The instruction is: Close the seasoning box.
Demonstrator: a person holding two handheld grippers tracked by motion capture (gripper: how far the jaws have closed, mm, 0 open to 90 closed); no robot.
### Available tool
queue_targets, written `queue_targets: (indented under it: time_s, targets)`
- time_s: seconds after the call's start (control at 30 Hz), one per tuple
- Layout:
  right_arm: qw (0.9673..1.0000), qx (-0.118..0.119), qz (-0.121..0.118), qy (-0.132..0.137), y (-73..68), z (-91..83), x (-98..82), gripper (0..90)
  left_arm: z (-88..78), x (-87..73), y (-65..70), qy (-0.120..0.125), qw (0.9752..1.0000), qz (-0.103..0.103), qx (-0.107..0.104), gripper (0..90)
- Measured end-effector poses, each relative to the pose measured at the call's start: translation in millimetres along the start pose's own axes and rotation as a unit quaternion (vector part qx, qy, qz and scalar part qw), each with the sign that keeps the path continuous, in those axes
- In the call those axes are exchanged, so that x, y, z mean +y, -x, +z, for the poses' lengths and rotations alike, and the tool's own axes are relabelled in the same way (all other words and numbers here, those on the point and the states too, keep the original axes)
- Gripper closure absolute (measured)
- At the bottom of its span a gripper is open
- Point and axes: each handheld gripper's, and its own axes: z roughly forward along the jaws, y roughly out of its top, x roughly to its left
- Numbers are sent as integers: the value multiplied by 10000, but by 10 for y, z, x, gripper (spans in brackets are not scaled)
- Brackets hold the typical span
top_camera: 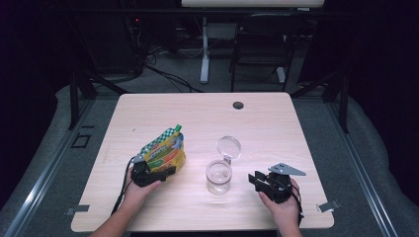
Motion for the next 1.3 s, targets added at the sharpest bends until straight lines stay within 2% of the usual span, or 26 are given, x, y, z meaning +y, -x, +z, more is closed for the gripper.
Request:
queue_targets:
  time_s: [0.3,0.83,1.3]
  targets:
    - [10000,1,0,-10,-4,10,-4,657,30,-13,21,103,9999,78,92,456]
    - [10000,-18,-15,0,-4,-2,-9,657,58,-37,33,261,9995,28,166,466]
    - [10000,-33,-30,-11,-5,3,-7,657,54,-32,41,298,9992,50,280,533]
